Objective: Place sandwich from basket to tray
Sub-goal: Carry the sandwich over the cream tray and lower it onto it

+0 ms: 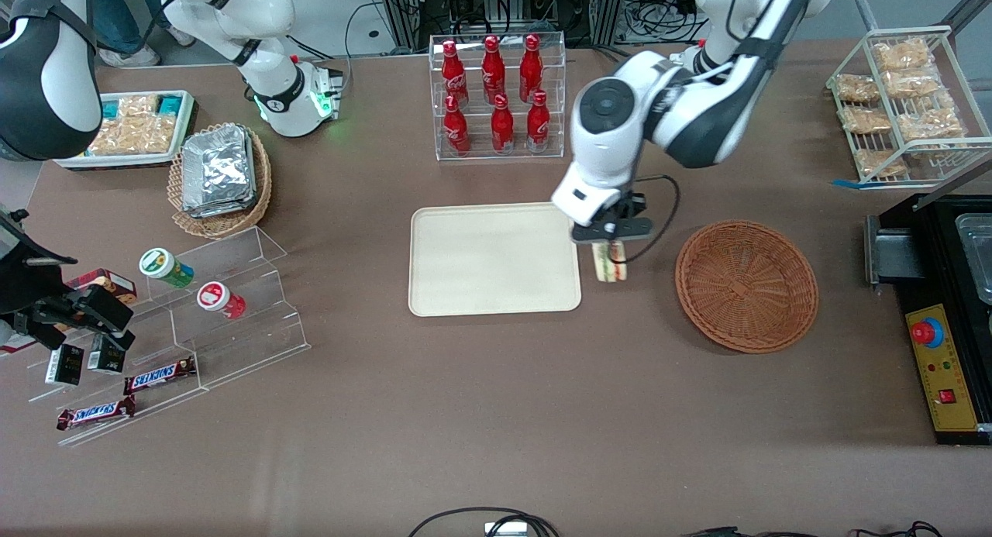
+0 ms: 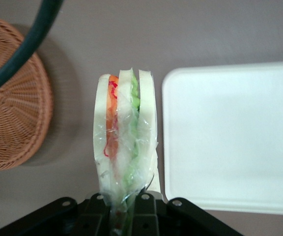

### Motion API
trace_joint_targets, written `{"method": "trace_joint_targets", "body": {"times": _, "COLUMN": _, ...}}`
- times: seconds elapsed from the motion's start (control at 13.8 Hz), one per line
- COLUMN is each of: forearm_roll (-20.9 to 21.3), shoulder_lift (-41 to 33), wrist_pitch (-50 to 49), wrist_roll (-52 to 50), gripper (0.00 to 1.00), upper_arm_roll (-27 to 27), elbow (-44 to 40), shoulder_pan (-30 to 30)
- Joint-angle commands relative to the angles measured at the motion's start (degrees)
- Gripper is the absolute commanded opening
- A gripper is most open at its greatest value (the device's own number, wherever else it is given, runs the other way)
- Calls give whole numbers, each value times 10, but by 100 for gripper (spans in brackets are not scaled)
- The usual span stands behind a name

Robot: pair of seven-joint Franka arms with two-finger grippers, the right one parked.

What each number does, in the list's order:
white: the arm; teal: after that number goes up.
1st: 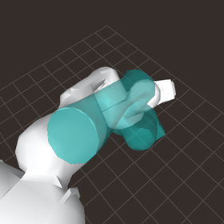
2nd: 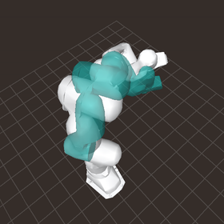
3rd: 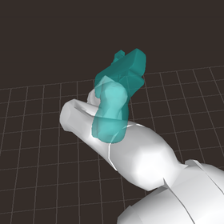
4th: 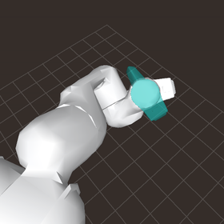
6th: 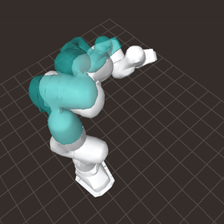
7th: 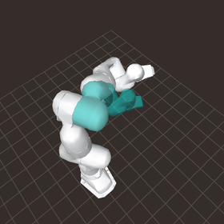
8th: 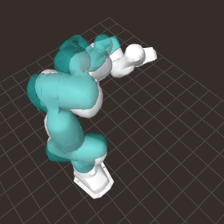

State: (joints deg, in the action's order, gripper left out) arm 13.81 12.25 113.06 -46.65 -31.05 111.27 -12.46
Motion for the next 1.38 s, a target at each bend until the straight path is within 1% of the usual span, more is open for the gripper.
{"method": "trace_joint_targets", "body": {"times": 0.0, "forearm_roll": 24, "shoulder_lift": 55, "wrist_pitch": -10, "wrist_roll": 4, "gripper": 11, "upper_arm_roll": 4, "elbow": -37, "shoulder_pan": -32}}
{"method": "trace_joint_targets", "body": {"times": 0.29, "forearm_roll": 27, "shoulder_lift": 129, "wrist_pitch": -6, "wrist_roll": -7, "gripper": 12, "upper_arm_roll": 4, "elbow": -89, "shoulder_pan": -77}}
{"method": "trace_joint_targets", "body": {"times": 0.43, "forearm_roll": 48, "shoulder_lift": 162, "wrist_pitch": 12, "wrist_roll": -9, "gripper": 14, "upper_arm_roll": 5, "elbow": -97, "shoulder_pan": -85}}
{"method": "trace_joint_targets", "body": {"times": 0.58, "forearm_roll": 55, "shoulder_lift": 188, "wrist_pitch": 38, "wrist_roll": -24, "gripper": 16, "upper_arm_roll": 5, "elbow": -98, "shoulder_pan": -90}}
{"method": "trace_joint_targets", "body": {"times": 0.72, "forearm_roll": 85, "shoulder_lift": 210, "wrist_pitch": 45, "wrist_roll": -47, "gripper": 22, "upper_arm_roll": 5, "elbow": -98, "shoulder_pan": -101}}
{"method": "trace_joint_targets", "body": {"times": 0.87, "forearm_roll": 107, "shoulder_lift": 233, "wrist_pitch": 51, "wrist_roll": -72, "gripper": 22, "upper_arm_roll": 5, "elbow": -99, "shoulder_pan": -101}}
{"method": "trace_joint_targets", "body": {"times": 1.16, "forearm_roll": 107, "shoulder_lift": 238, "wrist_pitch": 53, "wrist_roll": -93, "gripper": 23, "upper_arm_roll": 5, "elbow": -99, "shoulder_pan": -106}}
{"method": "trace_joint_targets", "body": {"times": 1.23, "forearm_roll": 107, "shoulder_lift": 238, "wrist_pitch": 53, "wrist_roll": -99, "gripper": 32, "upper_arm_roll": 5, "elbow": -99, "shoulder_pan": -106}}
{"method": "trace_joint_targets", "body": {"times": 1.3, "forearm_roll": 108, "shoulder_lift": 238, "wrist_pitch": 52, "wrist_roll": -103, "gripper": 59, "upper_arm_roll": 5, "elbow": -98, "shoulder_pan": -107}}
